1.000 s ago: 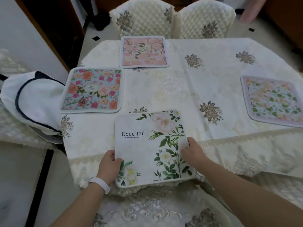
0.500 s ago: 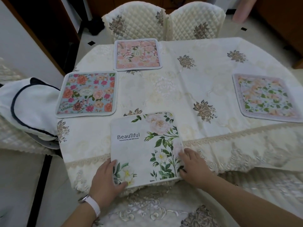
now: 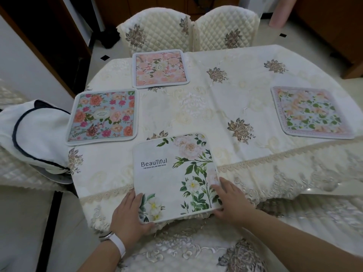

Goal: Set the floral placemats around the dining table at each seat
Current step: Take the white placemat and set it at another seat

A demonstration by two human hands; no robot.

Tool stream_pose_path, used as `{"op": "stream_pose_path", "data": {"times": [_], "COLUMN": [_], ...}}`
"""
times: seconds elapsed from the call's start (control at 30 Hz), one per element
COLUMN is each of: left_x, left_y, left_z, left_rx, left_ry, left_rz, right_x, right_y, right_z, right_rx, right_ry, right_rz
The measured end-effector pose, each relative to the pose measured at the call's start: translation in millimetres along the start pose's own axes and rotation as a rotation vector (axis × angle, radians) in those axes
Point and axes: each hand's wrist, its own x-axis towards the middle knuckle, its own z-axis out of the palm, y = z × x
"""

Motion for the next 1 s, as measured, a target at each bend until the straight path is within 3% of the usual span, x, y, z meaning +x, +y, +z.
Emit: {"op": "stream_pose_path", "data": {"times": [1.0], "left_x": [-2.2], "left_y": [3.0], "left_z": [2.2], "left_rx": [-0.007], "left_ry": [-0.033], "left_rz": [0.011], "right_x": [-14.3], "right_y": [-15.4], "right_z": [-10.2], "right_rx": [0.054], "right_ry": [-0.002], "right_rz": [0.108]}}
